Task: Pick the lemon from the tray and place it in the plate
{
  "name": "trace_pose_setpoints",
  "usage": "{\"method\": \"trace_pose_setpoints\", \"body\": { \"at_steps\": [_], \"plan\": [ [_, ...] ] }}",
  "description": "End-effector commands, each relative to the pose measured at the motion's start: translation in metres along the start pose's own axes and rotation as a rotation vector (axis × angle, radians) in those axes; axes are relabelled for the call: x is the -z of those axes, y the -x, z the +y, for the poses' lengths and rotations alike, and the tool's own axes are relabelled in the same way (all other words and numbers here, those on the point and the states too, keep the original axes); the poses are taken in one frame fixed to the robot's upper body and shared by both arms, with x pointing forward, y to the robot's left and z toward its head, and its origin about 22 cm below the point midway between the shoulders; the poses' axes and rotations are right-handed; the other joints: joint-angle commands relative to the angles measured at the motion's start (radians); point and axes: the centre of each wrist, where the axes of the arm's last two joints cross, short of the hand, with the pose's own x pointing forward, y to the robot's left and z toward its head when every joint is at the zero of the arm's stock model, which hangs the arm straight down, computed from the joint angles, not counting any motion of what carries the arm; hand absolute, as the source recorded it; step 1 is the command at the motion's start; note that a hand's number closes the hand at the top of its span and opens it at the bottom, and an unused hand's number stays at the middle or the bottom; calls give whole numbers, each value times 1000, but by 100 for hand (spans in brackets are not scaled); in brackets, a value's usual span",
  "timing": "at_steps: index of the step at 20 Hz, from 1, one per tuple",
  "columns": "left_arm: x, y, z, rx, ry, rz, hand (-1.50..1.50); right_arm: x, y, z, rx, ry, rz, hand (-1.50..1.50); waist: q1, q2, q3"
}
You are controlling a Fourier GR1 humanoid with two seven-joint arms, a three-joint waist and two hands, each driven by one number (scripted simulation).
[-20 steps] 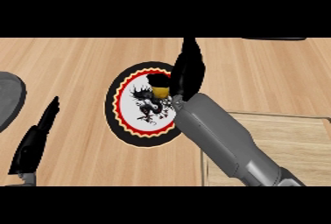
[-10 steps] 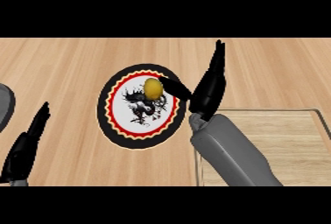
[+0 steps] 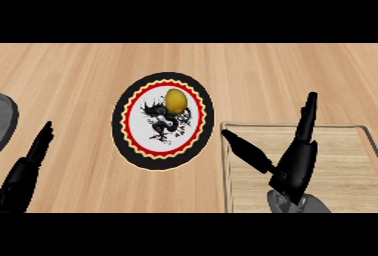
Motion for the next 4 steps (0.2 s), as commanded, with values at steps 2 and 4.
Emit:
{"method": "trace_pose_setpoints", "body": {
  "at_steps": [2, 4],
  "plan": [
    [19, -18, -9, -17, 1, -1, 0, -11, 15, -40, -11, -2, 13, -150, 7, 4, 0],
    [-6, -4, -3, -3, 0, -6, 0, -17, 15, -64, -4, 10, 15, -150, 9, 3, 0]
  ]
}}
